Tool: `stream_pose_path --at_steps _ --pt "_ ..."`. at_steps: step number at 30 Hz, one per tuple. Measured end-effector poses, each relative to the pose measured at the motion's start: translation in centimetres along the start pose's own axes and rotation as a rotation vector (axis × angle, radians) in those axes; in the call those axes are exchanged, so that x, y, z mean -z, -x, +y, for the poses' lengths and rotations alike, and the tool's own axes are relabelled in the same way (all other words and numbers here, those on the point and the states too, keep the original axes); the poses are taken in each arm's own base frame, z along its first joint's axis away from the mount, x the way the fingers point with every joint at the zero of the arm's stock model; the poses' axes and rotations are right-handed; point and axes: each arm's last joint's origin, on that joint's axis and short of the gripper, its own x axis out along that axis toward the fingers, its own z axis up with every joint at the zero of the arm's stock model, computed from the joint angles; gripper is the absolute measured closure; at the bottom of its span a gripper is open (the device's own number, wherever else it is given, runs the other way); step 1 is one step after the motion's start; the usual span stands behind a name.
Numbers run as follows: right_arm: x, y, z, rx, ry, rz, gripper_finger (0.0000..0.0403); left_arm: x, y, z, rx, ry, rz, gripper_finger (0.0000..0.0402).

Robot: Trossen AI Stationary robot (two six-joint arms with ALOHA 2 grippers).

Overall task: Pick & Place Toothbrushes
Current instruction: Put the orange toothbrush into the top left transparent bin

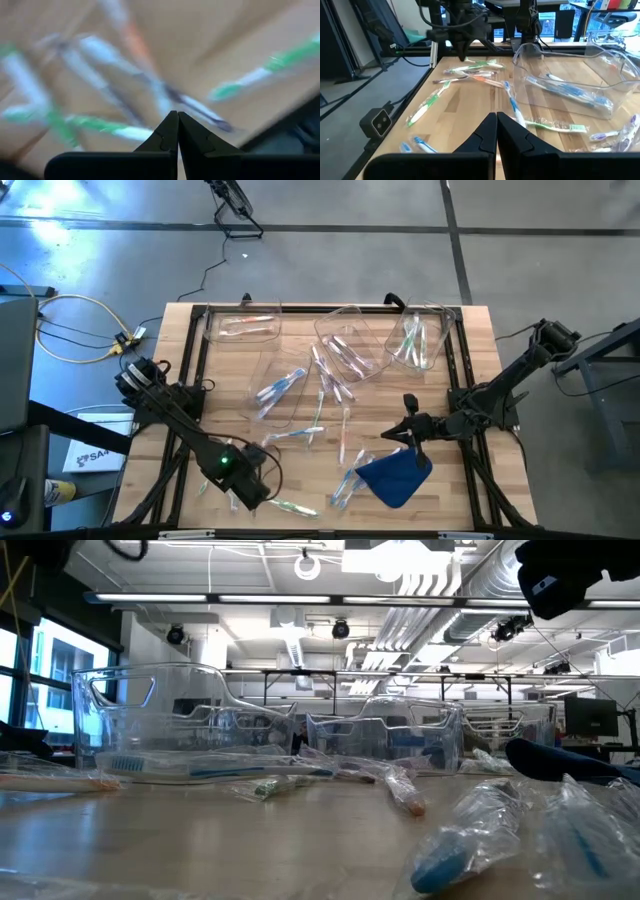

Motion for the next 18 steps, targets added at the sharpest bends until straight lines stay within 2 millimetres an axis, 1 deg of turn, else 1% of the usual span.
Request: stream_pose_path --at_steps 3,6,8,12,18 --pt "0.0 0.0 0.0 0.001 -0.002 0.003 0.0399 0.0 -0.1 0.4 -0.051 0.079 0.004 0.0398" --pt "0.0 0.0 0.0 0.001 -0.001 0.003 0.0399 0.0 -0.2 0.1 -0.018 0.086 0.011 0.0392" --pt "0.0 0.0 0.0 0.001 -0.001 0.002 0.0399 0.0 -0.2 -0.1 -0.002 0.086 0.011 0.0381" --pt "0.0 0.0 0.0 0.004 0.004 0.002 0.0399 0.0 -0.4 0.1 -0.013 0.086 0.006 0.0342" --pt "0.1 0.0 -0.1 0.029 0.008 0.006 0.0399 0.0 -1.5 0.0 -0.052 0.132 -0.004 0.0264"
